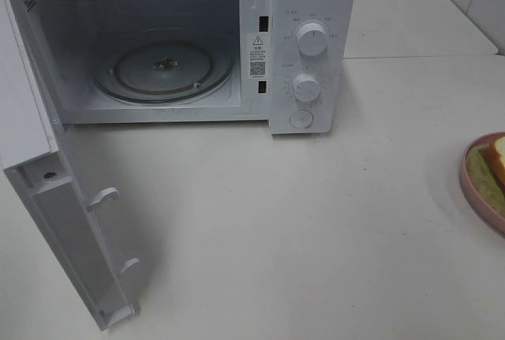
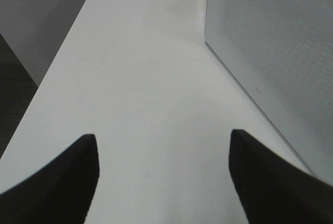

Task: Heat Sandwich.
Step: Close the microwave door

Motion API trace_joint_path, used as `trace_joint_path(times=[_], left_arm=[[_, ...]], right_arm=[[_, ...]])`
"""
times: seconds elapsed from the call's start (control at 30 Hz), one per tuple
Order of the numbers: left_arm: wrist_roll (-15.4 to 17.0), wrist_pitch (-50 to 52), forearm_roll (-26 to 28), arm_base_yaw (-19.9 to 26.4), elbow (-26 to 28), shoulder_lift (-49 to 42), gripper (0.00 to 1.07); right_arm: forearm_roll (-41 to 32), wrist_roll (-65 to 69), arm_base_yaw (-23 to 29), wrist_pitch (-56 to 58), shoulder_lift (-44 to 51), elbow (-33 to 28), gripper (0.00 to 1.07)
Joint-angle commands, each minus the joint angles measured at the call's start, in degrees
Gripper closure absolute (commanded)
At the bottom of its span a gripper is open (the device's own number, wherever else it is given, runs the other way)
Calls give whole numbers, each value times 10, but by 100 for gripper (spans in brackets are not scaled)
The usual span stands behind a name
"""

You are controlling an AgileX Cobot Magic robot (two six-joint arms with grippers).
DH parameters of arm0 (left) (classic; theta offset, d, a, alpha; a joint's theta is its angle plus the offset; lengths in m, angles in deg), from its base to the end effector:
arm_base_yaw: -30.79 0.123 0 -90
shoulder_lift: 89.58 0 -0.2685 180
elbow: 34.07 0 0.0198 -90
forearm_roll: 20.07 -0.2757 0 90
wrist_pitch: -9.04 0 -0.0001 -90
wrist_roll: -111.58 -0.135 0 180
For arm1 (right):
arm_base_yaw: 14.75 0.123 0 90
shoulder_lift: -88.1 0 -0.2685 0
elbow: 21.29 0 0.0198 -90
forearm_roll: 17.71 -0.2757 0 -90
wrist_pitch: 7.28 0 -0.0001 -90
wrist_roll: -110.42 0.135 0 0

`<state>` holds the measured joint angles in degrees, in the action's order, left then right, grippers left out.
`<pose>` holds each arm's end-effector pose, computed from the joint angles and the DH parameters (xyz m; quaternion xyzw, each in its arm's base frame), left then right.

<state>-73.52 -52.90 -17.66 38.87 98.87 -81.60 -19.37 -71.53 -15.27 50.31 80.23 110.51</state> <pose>0.0689 0.0047 0.2732 -0.0209 0.8521 0.0391 0.5215 0.0753 0.0026 0.2759 -0.0106 0.8369 0.0027 0.5473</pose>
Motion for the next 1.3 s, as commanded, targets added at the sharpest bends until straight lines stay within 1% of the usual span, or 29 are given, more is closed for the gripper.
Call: trace_joint_path(times=[0.03, 0.1, 0.13, 0.2, 0.27, 0.3, 0.37, 0.43, 0.47, 0.5, 0.53, 0.57, 0.6, 0.67, 0.7, 0.73, 0.8, 0.83, 0.87, 0.9, 0.97, 1.0, 1.07, 1.1, 1.13, 1.17, 1.23, 1.27, 1.3], left_arm=[[4, 21, 14, -4, 9, -2, 39], [-1, 72, 2, -4, 15, -2, 39], [-1, 72, 2, -4, 15, -2, 39], [-1, 125, -7, -4, 14, -1, 39], [-1, 200, -12, -4, 1, 6, 39], [-1, 200, -12, -4, 1, 6, 39], [-1, 242, -14, -4, -15, 15, 40], [-1, 301, -15, -4, -46, 32, 47], [-1, 301, -15, -4, -46, 32, 47], [-1, 316, -15, -4, -54, 38, 51], [-1, 352, -15, -4, -74, 52, 58], [-1, 374, -15, -4, -84, 60, 63], [-1, 374, -15, -4, -84, 60, 63], [-1, 411, -14, -4, -104, 79, 73], [-1, 457, -13, -4, -120, 99, 83], [-1, 457, -13, -4, -120, 99, 83], [0, 504, -11, -4, -135, 125, 92], [0, 544, -11, -4, -144, 152, 99], [0, 561, -11, -4, -147, 168, 102], [0, 561, -11, -4, -147, 168, 102], [0, 600, -11, -4, -150, 205, 107], [3, 638, -11, -4, -150, 242, 107], [17, 671, -9, -4, -150, 282, 107], [17, 671, -9, -4, -150, 282, 107], [30, 688, -6, -4, -150, 304, 107], [65, 722, -6, -4, -150, 350, 107], [88, 768, -14, -4, -150, 390, 107], [88, 768, -14, -4, -150, 390, 107], [96, 794, -28, -4, -150, 412, 107]], right_arm=[[-1, 1, 2, -5, 14, 1, 42], [-1, 1, 2, -5, 14, 1, 42], [-1, 1, 2, -5, 14, 1, 42], [-1, 1, 2, -5, 14, 1, 42], [-1, 1, 2, -5, 14, 1, 42], [-1, 1, 2, -5, 14, 1, 42], [-1, 1, 2, -5, 14, 1, 42], [-1, 1, 2, -5, 14, 1, 42], [-1, 1, 2, -5, 14, 1, 42], [-1, 1, 2, -5, 14, 1, 42], [-1, 1, 2, -5, 14, 1, 42], [-1, 1, 2, -5, 14, 1, 42], [-1, 1, 2, -5, 14, 1, 42], [-1, 1, 2, -5, 14, 1, 42], [-1, 1, 2, -5, 14, 1, 42], [-1, 1, 2, -5, 14, 1, 42], [-1, 1, 2, -5, 14, 1, 42], [-1, 1, 2, -5, 14, 1, 42], [-1, 1, 2, -5, 14, 1, 42], [-1, 1, 2, -5, 14, 1, 42], [-1, 1, 2, -5, 14, 1, 42], [-1, 1, 2, -5, 14, 1, 42], [-1, 1, 2, -5, 14, 1, 42], [-1, 1, 2, -5, 14, 1, 42], [-1, 1, 2, -5, 14, 1, 42], [-1, 1, 2, -5, 14, 1, 42], [-1, 1, 2, -5, 14, 1, 42], [-1, 1, 2, -5, 14, 1, 42], [-1, 1, 2, -5, 14, 1, 42]])
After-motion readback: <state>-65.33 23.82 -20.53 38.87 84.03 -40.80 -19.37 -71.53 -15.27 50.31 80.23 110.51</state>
